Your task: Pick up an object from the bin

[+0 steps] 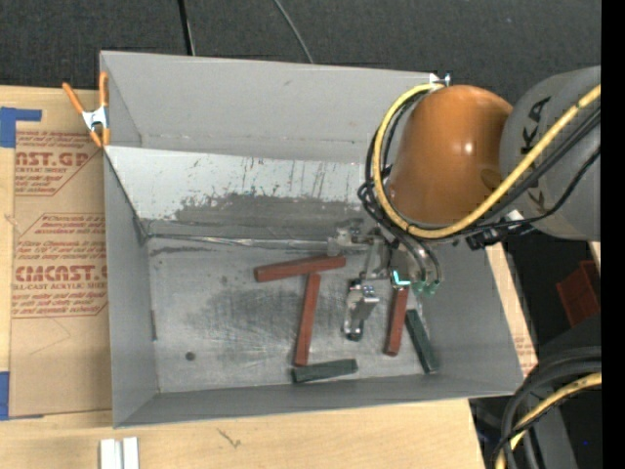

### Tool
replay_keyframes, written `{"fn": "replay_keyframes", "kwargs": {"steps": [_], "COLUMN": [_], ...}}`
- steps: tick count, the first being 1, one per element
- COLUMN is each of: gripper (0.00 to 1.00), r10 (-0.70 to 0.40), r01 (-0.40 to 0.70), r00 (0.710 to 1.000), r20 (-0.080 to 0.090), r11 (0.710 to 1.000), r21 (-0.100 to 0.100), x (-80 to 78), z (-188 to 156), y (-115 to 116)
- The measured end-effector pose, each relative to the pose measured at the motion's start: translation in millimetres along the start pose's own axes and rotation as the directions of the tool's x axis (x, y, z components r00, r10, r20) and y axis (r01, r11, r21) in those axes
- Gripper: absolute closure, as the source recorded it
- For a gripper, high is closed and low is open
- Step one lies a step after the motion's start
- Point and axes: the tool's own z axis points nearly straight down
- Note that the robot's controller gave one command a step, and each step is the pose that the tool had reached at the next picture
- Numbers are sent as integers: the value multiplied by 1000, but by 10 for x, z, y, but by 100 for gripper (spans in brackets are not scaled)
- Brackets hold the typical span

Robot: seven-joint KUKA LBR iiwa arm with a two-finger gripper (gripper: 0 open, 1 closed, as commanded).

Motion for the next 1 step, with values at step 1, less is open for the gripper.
{"fn": "replay_keyframes", "kwargs": {"steps": [1], "gripper": [0], "r10": [1], "r01": [-1], "r00": [1000], "r20": [8], "r11": [1000], "r21": [0], "x": [-16], "z": [-38], "y": [-1]}}
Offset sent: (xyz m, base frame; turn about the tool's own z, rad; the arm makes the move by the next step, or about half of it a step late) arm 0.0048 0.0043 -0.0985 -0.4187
